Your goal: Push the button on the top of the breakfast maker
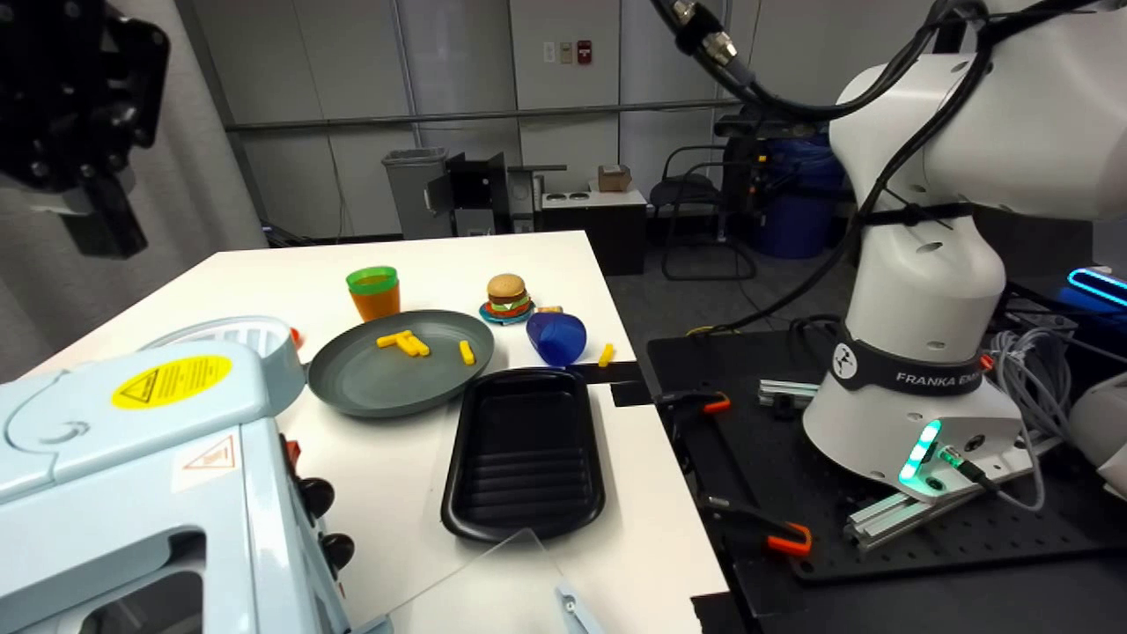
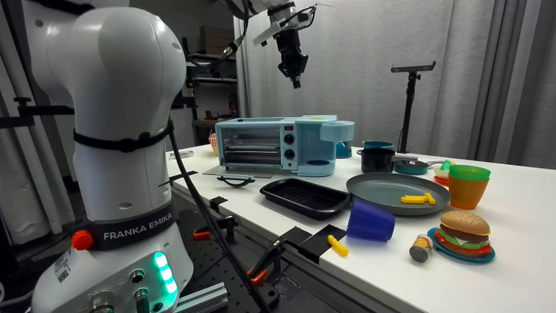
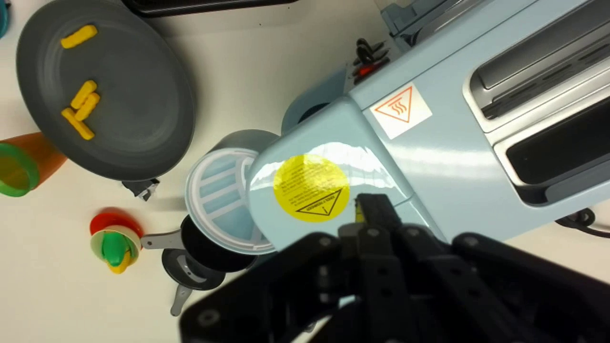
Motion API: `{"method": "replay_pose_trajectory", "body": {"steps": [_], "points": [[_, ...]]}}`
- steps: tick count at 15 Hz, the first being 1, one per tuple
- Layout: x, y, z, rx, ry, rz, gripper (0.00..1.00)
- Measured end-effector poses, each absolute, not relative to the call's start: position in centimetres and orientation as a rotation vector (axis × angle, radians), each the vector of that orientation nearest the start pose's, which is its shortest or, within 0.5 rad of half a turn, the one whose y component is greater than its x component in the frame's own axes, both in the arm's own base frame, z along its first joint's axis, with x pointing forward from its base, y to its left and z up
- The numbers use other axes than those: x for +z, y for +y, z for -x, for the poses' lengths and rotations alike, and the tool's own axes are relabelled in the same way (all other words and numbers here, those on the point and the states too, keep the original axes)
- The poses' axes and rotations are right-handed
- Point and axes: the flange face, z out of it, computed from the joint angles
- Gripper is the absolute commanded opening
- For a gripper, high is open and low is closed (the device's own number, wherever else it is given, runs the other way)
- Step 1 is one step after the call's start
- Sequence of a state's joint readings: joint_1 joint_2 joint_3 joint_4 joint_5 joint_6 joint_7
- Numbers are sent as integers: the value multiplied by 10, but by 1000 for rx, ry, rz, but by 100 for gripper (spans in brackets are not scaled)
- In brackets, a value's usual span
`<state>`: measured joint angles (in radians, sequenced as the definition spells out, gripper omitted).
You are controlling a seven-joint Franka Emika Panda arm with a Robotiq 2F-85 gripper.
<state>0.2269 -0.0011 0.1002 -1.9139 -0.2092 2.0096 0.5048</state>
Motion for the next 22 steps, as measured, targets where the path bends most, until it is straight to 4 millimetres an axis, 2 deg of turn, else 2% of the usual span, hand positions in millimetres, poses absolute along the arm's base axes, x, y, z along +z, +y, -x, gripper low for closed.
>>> {"method": "replay_pose_trajectory", "body": {"steps": [3,9,19,20,21,22], "points": [[501,153,-540,-270,206,3267,0],[488,120,-537,-227,302,3265,0],[470,96,-518,-195,368,3252,0],[469,95,-515,-194,373,3246,26],[468,94,-513,-193,380,3239,27],[467,94,-511,-192,386,3233,34]]}}
